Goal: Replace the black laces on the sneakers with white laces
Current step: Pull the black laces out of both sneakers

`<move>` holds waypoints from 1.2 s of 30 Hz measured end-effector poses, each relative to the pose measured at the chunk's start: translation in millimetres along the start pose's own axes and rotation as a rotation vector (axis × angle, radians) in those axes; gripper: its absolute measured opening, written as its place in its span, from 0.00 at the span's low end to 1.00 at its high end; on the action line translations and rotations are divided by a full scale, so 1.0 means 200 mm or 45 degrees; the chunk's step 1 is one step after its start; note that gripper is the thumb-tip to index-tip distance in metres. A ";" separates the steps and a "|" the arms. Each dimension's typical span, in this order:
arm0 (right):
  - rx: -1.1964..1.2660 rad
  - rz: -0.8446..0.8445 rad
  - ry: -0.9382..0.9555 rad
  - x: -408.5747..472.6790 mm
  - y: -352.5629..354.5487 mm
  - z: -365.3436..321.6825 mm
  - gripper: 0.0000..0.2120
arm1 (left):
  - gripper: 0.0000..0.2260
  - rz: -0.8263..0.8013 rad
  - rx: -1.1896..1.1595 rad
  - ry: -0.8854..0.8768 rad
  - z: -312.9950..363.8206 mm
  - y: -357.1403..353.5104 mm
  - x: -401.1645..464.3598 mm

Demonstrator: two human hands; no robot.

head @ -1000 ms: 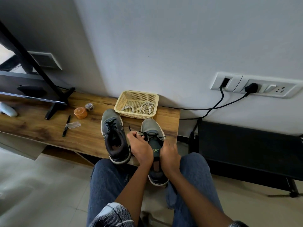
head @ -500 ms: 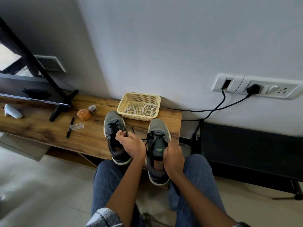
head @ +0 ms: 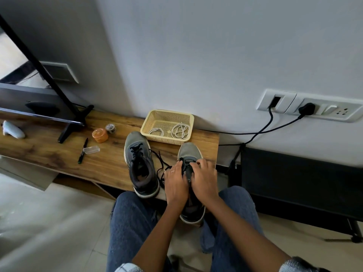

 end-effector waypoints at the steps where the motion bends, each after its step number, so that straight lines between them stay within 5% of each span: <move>1: -0.017 -0.026 0.049 0.02 0.00 -0.02 0.14 | 0.19 -0.017 -0.007 0.003 0.00 -0.01 0.00; 7: -0.108 -0.201 0.084 0.08 -0.08 -0.03 0.14 | 0.19 -0.059 -0.049 0.058 -0.01 -0.03 0.00; 16: 0.120 0.096 -0.028 0.07 -0.07 0.04 0.04 | 0.18 0.008 -0.237 0.248 -0.05 0.02 -0.03; 23: 0.843 0.424 -0.870 -0.06 -0.09 0.34 0.07 | 0.17 0.001 -0.323 0.349 -0.07 0.02 -0.04; 26: 1.395 0.597 -1.340 -0.14 -0.25 0.38 0.08 | 0.17 -0.021 -0.321 0.344 -0.06 0.02 -0.04; 28: 1.459 0.576 -1.465 -0.16 -0.29 0.39 0.07 | 0.17 -0.021 -0.285 0.318 -0.05 0.02 -0.05; 31: 0.963 0.382 -1.091 -0.09 -0.14 0.35 0.09 | 0.17 -0.004 -0.248 0.287 -0.06 0.03 -0.06; 36: 0.273 0.174 -0.091 0.08 0.06 0.00 0.13 | 0.17 -0.020 -0.235 0.245 -0.04 0.03 -0.07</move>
Point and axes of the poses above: each hand's wrist, its own x-axis towards the middle knuckle, its own y-axis out of the back of the hand, z = x × y, the point moved 9 cm from there along x, towards the middle knuckle, and after that the axes turned 13 degrees about y, right-handed, at the moved point
